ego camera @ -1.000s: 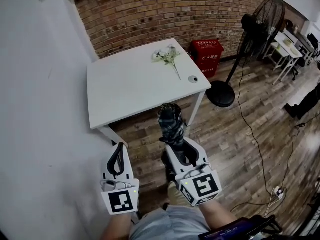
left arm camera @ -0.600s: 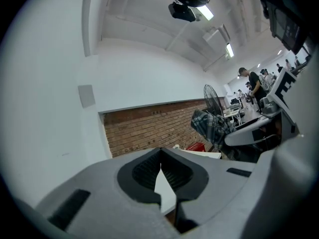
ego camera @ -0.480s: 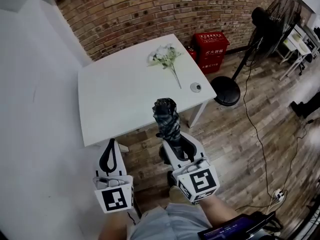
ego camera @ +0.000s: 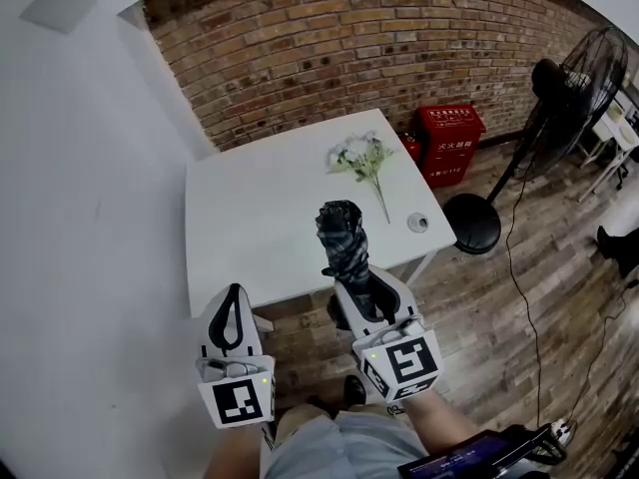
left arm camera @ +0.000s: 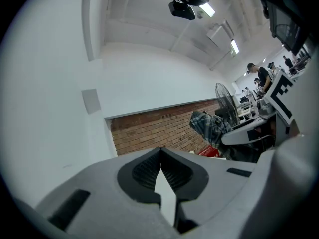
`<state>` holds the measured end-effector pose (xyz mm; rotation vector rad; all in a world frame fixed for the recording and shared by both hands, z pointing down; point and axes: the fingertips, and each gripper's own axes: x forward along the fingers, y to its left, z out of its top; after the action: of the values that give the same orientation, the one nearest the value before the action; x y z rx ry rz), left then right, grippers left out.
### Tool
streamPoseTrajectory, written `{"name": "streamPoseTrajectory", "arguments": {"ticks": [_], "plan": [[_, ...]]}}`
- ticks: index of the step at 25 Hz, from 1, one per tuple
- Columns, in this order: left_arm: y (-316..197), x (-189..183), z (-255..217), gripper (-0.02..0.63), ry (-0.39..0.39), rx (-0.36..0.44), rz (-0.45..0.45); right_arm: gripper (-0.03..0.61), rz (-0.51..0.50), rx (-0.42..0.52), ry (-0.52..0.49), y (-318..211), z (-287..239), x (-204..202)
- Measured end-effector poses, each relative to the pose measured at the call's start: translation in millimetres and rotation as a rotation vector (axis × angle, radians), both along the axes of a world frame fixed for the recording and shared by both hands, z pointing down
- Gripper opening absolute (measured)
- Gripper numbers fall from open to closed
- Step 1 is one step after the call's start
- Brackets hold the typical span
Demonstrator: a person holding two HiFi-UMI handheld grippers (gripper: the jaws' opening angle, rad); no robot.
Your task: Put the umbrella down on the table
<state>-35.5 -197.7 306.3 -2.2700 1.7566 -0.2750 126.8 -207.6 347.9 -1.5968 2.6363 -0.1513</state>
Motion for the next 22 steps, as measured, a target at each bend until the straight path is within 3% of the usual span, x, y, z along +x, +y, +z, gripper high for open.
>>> {"name": "streamPoseTrajectory", "arguments": {"ticks": [12,22], "plan": [[-29,-67,-5,0.008,0.054,0.028,-0.084,0.153,-0.065,0.045,0.045,-47,-23,-64],[-80,-101,4,0.008,0.094,0.020,-0.062,0.153,-0.032,0.028,0.091,-91,-18,-91]]}}
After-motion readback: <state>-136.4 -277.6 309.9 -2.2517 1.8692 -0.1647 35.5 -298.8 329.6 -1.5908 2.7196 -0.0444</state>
